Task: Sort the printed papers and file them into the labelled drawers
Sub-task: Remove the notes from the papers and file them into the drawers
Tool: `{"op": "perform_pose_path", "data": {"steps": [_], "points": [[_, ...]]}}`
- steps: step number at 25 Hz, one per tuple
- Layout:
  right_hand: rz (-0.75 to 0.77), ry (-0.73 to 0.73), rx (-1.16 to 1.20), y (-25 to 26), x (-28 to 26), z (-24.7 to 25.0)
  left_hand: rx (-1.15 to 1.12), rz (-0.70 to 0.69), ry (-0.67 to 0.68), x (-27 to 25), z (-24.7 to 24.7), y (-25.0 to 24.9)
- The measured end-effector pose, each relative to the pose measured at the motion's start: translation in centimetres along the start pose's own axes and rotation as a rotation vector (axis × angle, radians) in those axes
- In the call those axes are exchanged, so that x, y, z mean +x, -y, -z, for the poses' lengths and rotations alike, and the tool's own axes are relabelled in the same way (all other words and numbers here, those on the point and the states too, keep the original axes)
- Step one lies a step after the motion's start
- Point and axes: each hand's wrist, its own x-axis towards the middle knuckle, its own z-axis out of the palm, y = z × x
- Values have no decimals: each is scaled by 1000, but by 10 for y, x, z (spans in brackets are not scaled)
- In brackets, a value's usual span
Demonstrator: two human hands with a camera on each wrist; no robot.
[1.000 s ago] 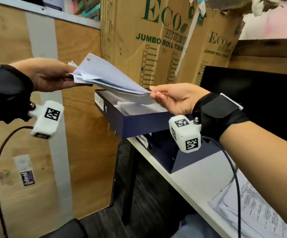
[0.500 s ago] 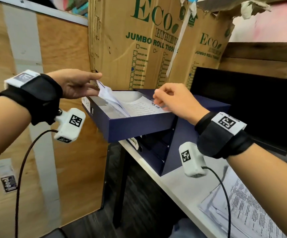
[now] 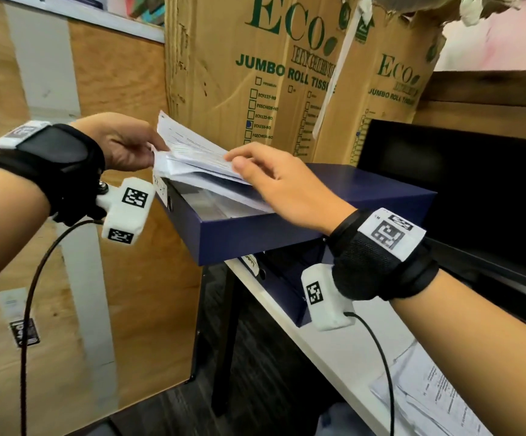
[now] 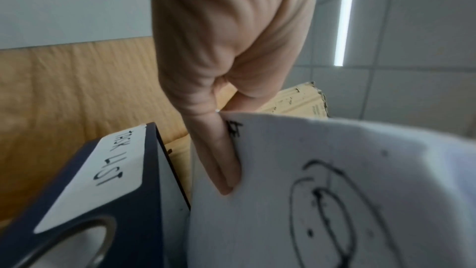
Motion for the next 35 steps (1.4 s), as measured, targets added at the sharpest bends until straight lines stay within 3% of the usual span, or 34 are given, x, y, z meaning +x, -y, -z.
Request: {"op": "perform_pose_path", "data": {"steps": [3,8,11,14,18,24,29,35], "points": [[-93,-78,-36,-23,-1,17,8,79,-24,-3,5,3],[-296,211,-180,-36,-7,26,-25,51,-39,-11,0,-3],[-259,271,-162,-24,6,19,-95,-44,-77,-16,-2,-13],[-207,333,-404,-21,27,4,-224,-78,-46,-21,7,-19],[-170,247,-654,-21,39,-3,-99,-69,-61,-25,19,-11],[-12,151,-820,-10,29,2,13,-106,2,-28,30,-17],[-262,363,-789,-24,31,0,235,-80,18,-20,15,-2],[-484,461,-939,-20,30,12,209,-50,117,2,-3,10]]}}
